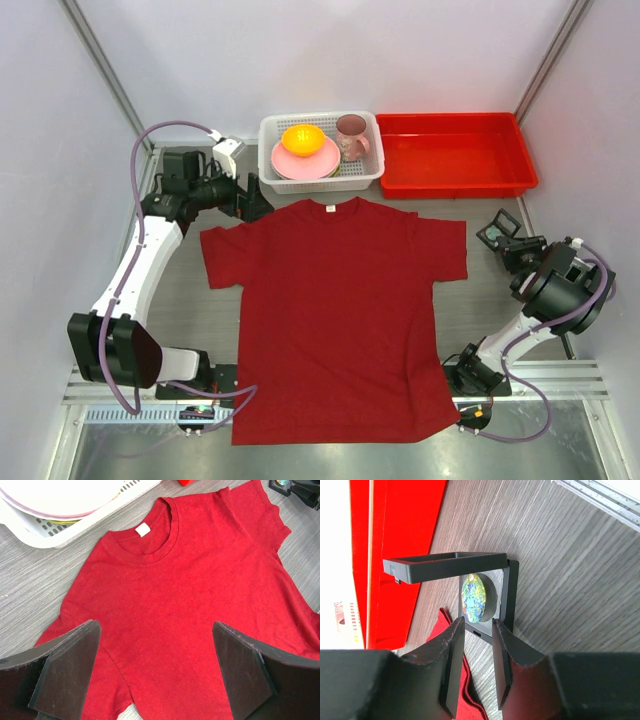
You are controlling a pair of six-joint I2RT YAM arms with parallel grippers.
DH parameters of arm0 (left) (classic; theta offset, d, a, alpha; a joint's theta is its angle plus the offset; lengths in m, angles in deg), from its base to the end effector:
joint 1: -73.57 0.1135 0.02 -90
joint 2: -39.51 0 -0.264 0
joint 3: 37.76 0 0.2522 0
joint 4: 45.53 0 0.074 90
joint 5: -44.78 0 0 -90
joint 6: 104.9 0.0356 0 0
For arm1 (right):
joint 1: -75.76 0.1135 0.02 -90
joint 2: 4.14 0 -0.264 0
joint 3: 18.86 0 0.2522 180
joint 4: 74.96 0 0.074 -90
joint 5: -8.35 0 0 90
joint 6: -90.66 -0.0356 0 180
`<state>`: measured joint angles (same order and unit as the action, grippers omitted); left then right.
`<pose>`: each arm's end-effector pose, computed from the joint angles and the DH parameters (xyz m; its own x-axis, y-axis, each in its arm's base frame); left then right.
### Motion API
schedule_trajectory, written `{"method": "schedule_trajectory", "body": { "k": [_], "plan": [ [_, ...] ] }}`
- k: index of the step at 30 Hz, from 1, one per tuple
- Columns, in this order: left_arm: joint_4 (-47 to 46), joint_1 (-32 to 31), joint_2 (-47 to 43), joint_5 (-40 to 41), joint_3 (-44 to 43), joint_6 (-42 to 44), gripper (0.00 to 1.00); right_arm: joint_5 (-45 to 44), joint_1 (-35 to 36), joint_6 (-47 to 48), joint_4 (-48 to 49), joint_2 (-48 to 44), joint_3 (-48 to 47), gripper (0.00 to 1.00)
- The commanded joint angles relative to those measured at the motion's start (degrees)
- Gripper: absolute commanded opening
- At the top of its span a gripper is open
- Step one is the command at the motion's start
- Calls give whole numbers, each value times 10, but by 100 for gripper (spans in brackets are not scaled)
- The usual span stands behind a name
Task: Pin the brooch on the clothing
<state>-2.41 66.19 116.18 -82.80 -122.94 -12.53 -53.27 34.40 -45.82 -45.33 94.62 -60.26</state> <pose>0.2875 -0.0591 0.3497 -0.5380 0.1027 -0.8367 0.6224 0.7178 -0.3121 0.2284 -0.1786 0.1130 -0.0479 0.8922 -0.4491 0.4361 0.4232 0.7942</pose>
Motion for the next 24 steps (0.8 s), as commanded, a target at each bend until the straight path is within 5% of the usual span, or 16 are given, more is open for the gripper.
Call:
{"method": "schedule_trajectory", "body": {
  "k": [1,24],
  "plan": [
    [-31,-2,4,-8,4,0,98,7,-2,-13,47,13,-13,34],
    [-35,-1,11,-6,1,-4,98,-43,44,-12,6,12,-46,39]
  ]
}}
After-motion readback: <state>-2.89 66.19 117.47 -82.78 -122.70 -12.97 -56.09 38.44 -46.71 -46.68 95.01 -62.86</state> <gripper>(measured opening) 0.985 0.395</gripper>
